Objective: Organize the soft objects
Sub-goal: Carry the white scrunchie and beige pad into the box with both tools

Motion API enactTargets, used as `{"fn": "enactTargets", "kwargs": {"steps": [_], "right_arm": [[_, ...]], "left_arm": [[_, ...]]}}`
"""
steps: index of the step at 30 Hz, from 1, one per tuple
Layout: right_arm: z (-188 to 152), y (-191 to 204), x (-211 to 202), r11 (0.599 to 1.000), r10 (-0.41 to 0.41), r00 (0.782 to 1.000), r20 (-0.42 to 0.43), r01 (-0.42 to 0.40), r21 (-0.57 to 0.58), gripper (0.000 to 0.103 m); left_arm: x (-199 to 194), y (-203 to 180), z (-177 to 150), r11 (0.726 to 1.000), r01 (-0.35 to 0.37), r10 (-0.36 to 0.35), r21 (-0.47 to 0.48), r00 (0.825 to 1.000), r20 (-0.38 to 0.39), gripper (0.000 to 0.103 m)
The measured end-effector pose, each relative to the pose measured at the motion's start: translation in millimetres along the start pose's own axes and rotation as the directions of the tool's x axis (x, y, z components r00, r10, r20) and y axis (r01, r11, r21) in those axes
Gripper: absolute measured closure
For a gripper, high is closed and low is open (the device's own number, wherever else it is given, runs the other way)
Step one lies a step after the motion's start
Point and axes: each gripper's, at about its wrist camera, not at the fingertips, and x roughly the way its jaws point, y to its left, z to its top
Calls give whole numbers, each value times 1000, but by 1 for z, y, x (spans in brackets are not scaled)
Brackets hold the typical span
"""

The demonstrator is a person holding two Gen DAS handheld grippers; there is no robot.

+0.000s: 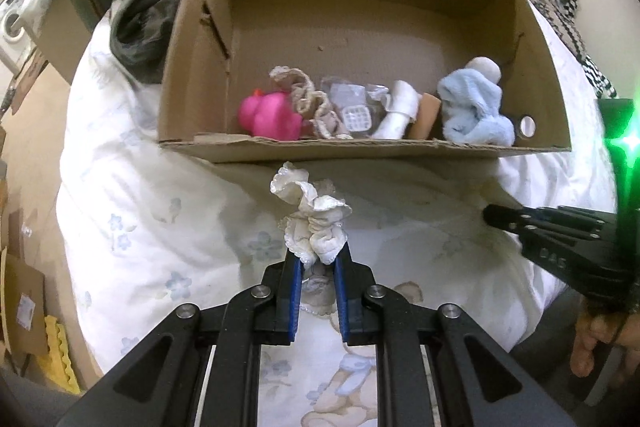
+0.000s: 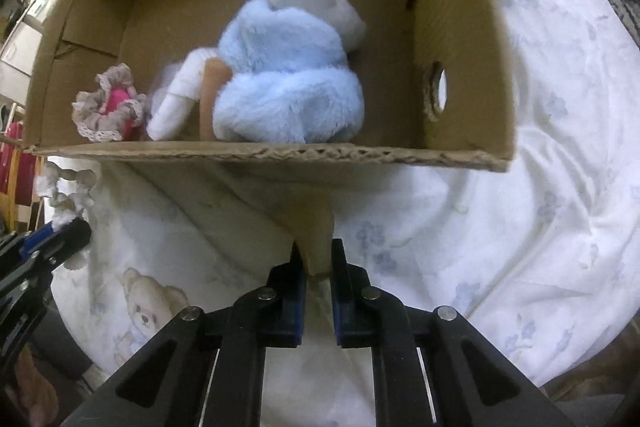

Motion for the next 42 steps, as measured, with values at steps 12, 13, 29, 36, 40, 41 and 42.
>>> {"fn": "enactTargets", "kwargs": {"steps": [12, 13, 29, 36, 40, 41, 42], "right_arm": [[-18, 11, -61, 979, 202, 971, 130, -203, -6, 92], [-17, 11, -64, 976, 216, 968, 130, -216, -11, 92], [12, 30, -136, 913, 399, 848, 348, -404, -62, 92], [38, 28, -145, 948, 315, 866, 389, -308, -82, 92], [39, 10, -133, 959, 275, 873, 402, -278, -54, 92], [38, 6, -125, 959, 272, 877, 396, -280, -39, 92], [37, 4, -118, 962, 262, 884, 387, -273, -26, 92]], "left_arm": [[-29, 6, -2, 999, -51, 53, -14, 992, 118, 90], [-34, 6, -2, 999, -50, 51, -13, 990, 130, 90], [-110, 2, 34, 999, -37, 32, 6, 933, 358, 90], [-112, 5, 66, 997, -55, 32, 47, 918, 396, 90], [-93, 5, 74, 995, -71, 37, 69, 912, 409, 90], [-87, 7, 75, 995, -67, 33, 70, 913, 406, 90], [-79, 9, 74, 996, -52, 20, 68, 918, 397, 90]]}}
